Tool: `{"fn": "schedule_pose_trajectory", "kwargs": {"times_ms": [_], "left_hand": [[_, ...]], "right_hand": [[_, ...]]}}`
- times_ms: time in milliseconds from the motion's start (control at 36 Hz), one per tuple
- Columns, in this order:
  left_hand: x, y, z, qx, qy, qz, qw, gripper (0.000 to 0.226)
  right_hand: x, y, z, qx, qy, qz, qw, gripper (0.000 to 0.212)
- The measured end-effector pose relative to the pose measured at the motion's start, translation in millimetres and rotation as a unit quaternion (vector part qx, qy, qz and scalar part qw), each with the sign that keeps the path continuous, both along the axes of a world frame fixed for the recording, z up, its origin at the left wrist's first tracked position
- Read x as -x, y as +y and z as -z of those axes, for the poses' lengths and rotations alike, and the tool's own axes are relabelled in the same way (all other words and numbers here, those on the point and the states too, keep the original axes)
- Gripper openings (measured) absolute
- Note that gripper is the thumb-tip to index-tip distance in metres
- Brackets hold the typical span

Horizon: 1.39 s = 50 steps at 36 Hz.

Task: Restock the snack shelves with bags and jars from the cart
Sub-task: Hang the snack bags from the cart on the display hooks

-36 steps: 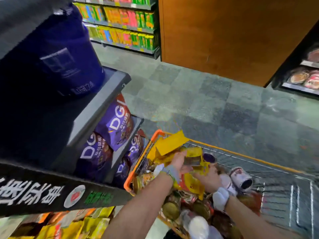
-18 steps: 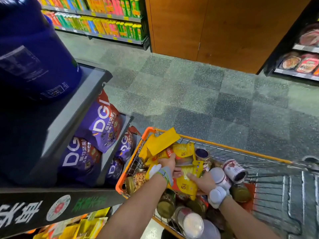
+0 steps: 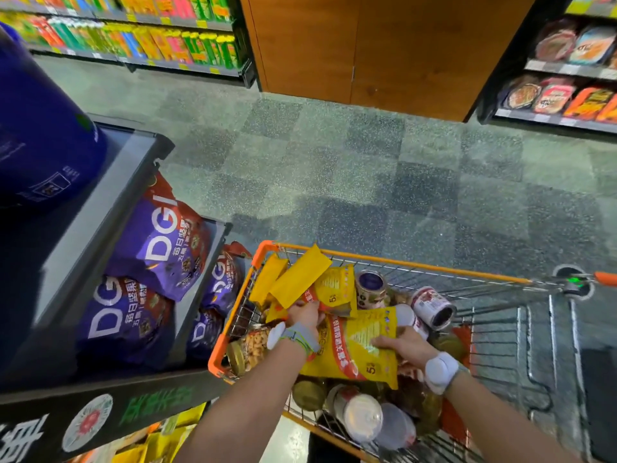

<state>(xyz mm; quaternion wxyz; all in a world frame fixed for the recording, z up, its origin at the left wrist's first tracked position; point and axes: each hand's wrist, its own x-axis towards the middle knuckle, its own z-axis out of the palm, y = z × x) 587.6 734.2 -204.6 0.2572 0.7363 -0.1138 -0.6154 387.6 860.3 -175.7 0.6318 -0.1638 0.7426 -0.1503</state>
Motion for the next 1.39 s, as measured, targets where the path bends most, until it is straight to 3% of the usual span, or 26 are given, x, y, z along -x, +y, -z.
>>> {"fn": "schedule_pose_trajectory", "kwargs": {"times_ms": [111,222,333,417,500,556,639,694,833,889,972,1056,1111,1194,1306,1389], "left_hand": [[-3.0,12.9,-11.0,0.019,0.026,-0.061,0.998,0.025],[5.4,21.5,-30.0,0.024,0.043,-0.077,0.996,0.016],[8.3,35.9,-48.8,0.053,0.016,-0.056,0.997,0.015],[1.4,63.8,-68.6,0.062,-0.022,-0.001,0.998,0.006],[-3.7,101.8,-98.3,0.168,-0.044,0.023,0.985,0.007],[-13.3,133.0,-118.1,0.213,-0.035,0.014,0.976,0.017],[-33.4,174.9,-140.0,0.245,-0.011,-0.002,0.969,0.029],[-49.5,191.5,-148.5,0.254,-0.041,-0.030,0.966,0.028],[-85.0,233.3,-176.7,0.257,-0.274,-0.054,0.925,0.031],[-90.6,255.0,-187.1,0.270,-0.290,-0.019,0.918,0.034],[-98.9,283.1,-205.4,0.284,-0.238,-0.010,0.929,0.035],[-112.8,310.1,-227.6,0.262,-0.158,-0.048,0.951,0.016],[-125.5,328.0,-242.7,0.255,-0.137,-0.042,0.956,0.019],[-164.9,360.5,-257.1,0.271,-0.148,-0.075,0.948,0.025],[-232.5,419.5,-264.6,0.298,-0.174,-0.114,0.932,0.034],[-274.3,456.9,-259.1,0.307,-0.150,-0.124,0.931,0.040]], "right_hand": [[-7.7,1.5,-11.5,0.034,0.007,0.020,0.999,0.046],[-6.0,5.7,-24.0,0.075,0.018,0.034,0.996,0.042],[14.0,18.2,-10.0,0.095,0.039,0.022,0.995,0.053],[21.8,35.7,-16.4,0.133,0.059,0.026,0.989,0.041],[18.8,56.2,-58.2,0.154,0.044,0.048,0.986,0.024],[23.6,72.2,-72.2,0.168,0.039,0.090,0.981,0.031],[35.9,98.0,-73.0,0.191,0.040,0.133,0.972,0.075],[39.7,110.4,-84.7,0.206,0.046,0.154,0.965,0.077],[34.2,117.8,-95.8,0.272,-0.040,0.166,0.947,0.073],[15.1,121.9,-105.3,0.280,-0.088,0.141,0.946,0.074],[-28.7,136.9,-141.7,0.267,-0.178,0.045,0.946,0.078],[-75.7,144.0,-157.0,0.261,-0.240,-0.041,0.934,0.095],[-107.2,155.5,-174.9,0.258,-0.267,-0.085,0.925,0.085],[-157.2,172.3,-191.4,0.247,-0.300,-0.133,0.912,0.052],[-224.6,198.4,-198.4,0.236,-0.293,-0.207,0.903,0.072],[-265.0,217.8,-203.7,0.225,-0.294,-0.255,0.893,0.076]]}}
